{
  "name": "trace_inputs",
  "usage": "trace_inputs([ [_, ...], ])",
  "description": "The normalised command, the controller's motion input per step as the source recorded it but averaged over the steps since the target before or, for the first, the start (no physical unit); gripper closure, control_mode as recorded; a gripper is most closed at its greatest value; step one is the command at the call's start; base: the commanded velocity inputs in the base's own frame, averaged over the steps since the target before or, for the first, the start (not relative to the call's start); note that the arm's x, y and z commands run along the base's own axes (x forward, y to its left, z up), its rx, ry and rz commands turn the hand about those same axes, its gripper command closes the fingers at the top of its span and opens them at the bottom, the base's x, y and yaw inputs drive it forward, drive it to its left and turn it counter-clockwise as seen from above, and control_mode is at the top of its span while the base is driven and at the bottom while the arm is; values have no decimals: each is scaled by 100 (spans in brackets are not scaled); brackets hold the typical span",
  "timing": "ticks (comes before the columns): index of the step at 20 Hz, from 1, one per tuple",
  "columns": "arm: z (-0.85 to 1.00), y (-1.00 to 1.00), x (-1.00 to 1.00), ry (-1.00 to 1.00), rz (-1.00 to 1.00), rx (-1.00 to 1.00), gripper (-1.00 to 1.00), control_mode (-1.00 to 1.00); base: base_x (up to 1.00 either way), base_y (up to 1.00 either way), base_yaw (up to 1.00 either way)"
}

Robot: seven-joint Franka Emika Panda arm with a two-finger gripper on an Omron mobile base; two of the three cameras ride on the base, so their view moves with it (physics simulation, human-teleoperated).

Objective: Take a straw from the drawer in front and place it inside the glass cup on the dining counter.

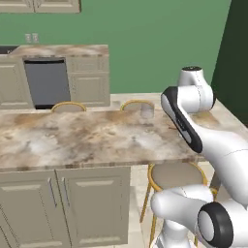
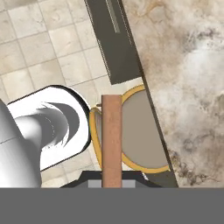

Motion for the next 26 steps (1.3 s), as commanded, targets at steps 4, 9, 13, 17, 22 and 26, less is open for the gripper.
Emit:
trace_inputs([
  [4, 0, 0, 0, 0, 0, 0, 100, 100, 0, -100, -12],
  [9, 0, 0, 0, 0, 0, 0, 100, 100, 0, -100, -11],
  [13, 0, 0, 0, 0, 0, 0, 100, 100, 3, -100, -4],
  [17, 0, 0, 0, 0, 0, 0, 100, 100, 18, -100, 0],
  [22, 0, 0, 0, 0, 0, 0, 100, 100, 44, -100, 10],
  [26, 0, 0, 0, 0, 0, 0, 100, 100, 73, -83, 34],
])
